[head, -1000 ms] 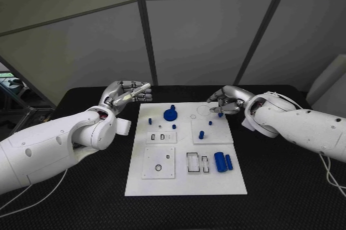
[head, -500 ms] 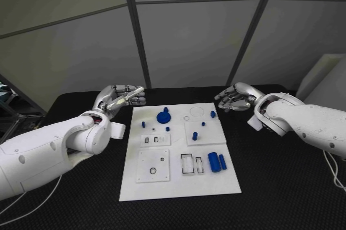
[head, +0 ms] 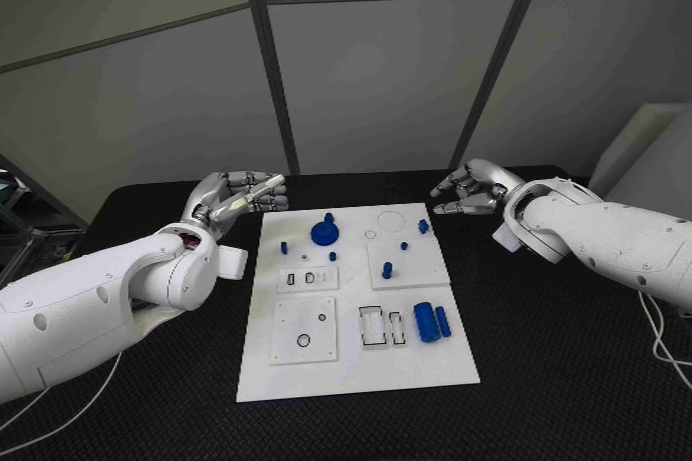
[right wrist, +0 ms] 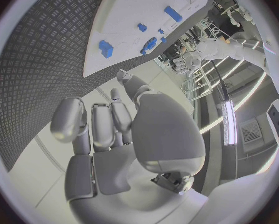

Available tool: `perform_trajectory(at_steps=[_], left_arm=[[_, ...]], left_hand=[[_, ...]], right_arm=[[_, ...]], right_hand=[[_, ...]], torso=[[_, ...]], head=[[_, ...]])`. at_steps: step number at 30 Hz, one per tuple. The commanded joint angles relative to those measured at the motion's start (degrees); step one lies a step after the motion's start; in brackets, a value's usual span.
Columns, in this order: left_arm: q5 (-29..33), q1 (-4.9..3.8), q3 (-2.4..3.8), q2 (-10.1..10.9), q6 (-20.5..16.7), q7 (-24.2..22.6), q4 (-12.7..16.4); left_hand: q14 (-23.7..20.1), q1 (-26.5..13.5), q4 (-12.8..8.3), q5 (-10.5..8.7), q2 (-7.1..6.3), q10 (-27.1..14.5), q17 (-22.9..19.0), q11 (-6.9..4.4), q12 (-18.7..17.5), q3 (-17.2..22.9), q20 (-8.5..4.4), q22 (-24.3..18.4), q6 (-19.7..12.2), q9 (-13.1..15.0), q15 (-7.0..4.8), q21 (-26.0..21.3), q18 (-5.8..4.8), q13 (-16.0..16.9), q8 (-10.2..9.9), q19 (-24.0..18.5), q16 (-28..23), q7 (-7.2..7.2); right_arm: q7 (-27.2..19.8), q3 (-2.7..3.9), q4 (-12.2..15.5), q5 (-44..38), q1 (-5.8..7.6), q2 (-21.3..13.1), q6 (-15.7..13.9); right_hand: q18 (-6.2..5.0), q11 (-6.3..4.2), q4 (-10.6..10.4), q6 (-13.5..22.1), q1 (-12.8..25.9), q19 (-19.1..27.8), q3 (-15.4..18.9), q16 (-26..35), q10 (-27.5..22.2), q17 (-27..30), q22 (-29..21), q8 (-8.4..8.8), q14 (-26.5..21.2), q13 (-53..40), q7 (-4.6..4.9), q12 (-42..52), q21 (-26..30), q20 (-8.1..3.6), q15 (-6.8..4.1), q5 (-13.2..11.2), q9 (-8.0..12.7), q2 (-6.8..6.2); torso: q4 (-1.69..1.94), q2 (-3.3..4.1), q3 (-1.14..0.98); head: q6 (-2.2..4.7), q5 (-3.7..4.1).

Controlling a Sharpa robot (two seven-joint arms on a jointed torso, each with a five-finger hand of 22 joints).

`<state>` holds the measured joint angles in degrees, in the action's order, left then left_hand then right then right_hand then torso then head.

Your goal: Assemble the parts on the task board

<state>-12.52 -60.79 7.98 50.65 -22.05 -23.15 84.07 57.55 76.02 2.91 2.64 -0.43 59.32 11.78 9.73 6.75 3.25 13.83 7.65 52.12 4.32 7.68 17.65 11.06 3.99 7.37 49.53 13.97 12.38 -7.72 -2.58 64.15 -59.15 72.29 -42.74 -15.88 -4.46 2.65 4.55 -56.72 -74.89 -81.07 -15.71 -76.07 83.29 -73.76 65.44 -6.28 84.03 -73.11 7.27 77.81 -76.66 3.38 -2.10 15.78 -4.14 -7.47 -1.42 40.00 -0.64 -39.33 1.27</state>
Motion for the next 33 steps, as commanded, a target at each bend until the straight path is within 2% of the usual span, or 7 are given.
perform_trajectory(at_steps=[1, 2, 4, 16, 33], left_arm=[[0.0, -0.01, 0.02, -0.1, 0.9, -0.5, 0.0], [0.0, 0.01, 0.02, -0.2, 0.9, -0.5, 0.0], [0.0, 0.05, 0.01, -0.2, 1.0, -0.5, -0.1], [0.0, 0.23, 0.02, 0.1, 1.0, -0.5, 0.2], [0.0, 0.27, 0.02, 0.4, 0.9, -0.5, 0.5]], left_hand=[[-0.4, 0.0, 0.0, 0.04, 0.5, 0.4, 0.1, -0.05, -0.3, -0.2, -0.05, -0.1, 0.4, -0.1, -0.16, -0.3, -0.87, 0.1, -0.3, -0.3, -0.2, 0.14], [-0.4, 0.0, 0.0, 0.04, 0.5, 0.4, 0.1, -0.05, -0.3, -0.2, -0.05, -0.1, 0.4, -0.1, -0.16, -0.3, -0.87, 0.1, -0.3, -0.3, -0.2, 0.14], [-0.4, 0.0, 0.0, 0.04, 0.5, 0.4, 0.1, -0.05, -0.3, -0.2, -0.05, -0.1, 0.4, -0.1, -0.16, -0.3, -0.87, 0.1, -0.3, -0.3, -0.2, 0.14], [-0.3, 0.0, 0.0, 0.03, 0.54, 0.5, 0.1, -0.05, -0.3, -0.2, -0.05, -0.1, 0.4, -0.1, -0.17, -0.4, -0.85, 0.1, -0.3, -0.4, -0.2, 0.15], [-0.3, 0.0, 0.0, 0.03, 0.54, 0.5, 0.1, -0.05, -0.3, -0.2, -0.05, -0.1, 0.4, -0.1, -0.17, -0.4, -0.85, 0.1, -0.3, -0.4, -0.2, 0.15]], right_arm=[[0.6, 0.02, -0.8, -12.4, 0.08, 0.6, 0.2], [0.7, 0.02, -1.0, -13.8, 0.08, 0.8, 0.5], [0.9, 0.02, -1.2, -16.5, 0.06, 1.0, 1.3], [1.3, 0.01, -1.7, -22.0, -0.6, 1.3, 4.4], [1.1, 0.01, -2.4, -21.6, -1.06, 2.4, 4.8]], right_hand=[[1.23, -0.33, -0.2, 1.1, 0.5, -1.7, 1.3, -4.5, 3.0, -5.9, 7.2, 0.62, 3.7, -10.1, 0.28, 6.8, -4.7, 0.66, 0.28, -0.1, 0.0, 0.56], [0.82, -0.23, 0.0, 1.4, 0.5, -0.4, 2.1, -10.4, 4.8, -12.2, 5.1, 0.6, 5.2, -13.3, 0.42, 9.4, -3.8, 1.12, 0.06, -0.2, 0.0, 0.45], [0.67, -0.12, -0.2, 2.2, 0.9, -0.3, 2.8, -13.9, 6.5, -16.2, 5.1, 0.84, 6.0, -16.5, 0.14, 11.9, -3.9, 1.05, 0.58, -0.4, 0.1, 0.61], [0.9, -0.18, 0.0, 4.0, 0.4, -0.7, 4.2, -13.9, 6.7, -16.2, 6.4, 1.22, 6.0, -16.9, 0.04, 12.2, -4.7, 1.3, 0.54, -0.7, 0.1, 1.26], [0.91, -0.09, -0.1, 5.1, 0.6, -0.6, 4.8, -13.9, 6.7, -16.2, 6.6, 1.49, 6.0, -16.9, 0.14, 12.2, -4.8, 1.38, 0.62, -1.2, 0.2, 1.52]], torso=[[0.04, 0.05, -0.02], [0.08, 0.09, -0.07], [0.13, 0.16, -0.13], [0.09, 0.16, -0.08], [0.15, 0.2, -0.1]], head=[[-0.08, 0.11], [-0.11, 0.11], [-0.1, 0.17], [-0.46, 0.27], [-0.8, 0.07]])
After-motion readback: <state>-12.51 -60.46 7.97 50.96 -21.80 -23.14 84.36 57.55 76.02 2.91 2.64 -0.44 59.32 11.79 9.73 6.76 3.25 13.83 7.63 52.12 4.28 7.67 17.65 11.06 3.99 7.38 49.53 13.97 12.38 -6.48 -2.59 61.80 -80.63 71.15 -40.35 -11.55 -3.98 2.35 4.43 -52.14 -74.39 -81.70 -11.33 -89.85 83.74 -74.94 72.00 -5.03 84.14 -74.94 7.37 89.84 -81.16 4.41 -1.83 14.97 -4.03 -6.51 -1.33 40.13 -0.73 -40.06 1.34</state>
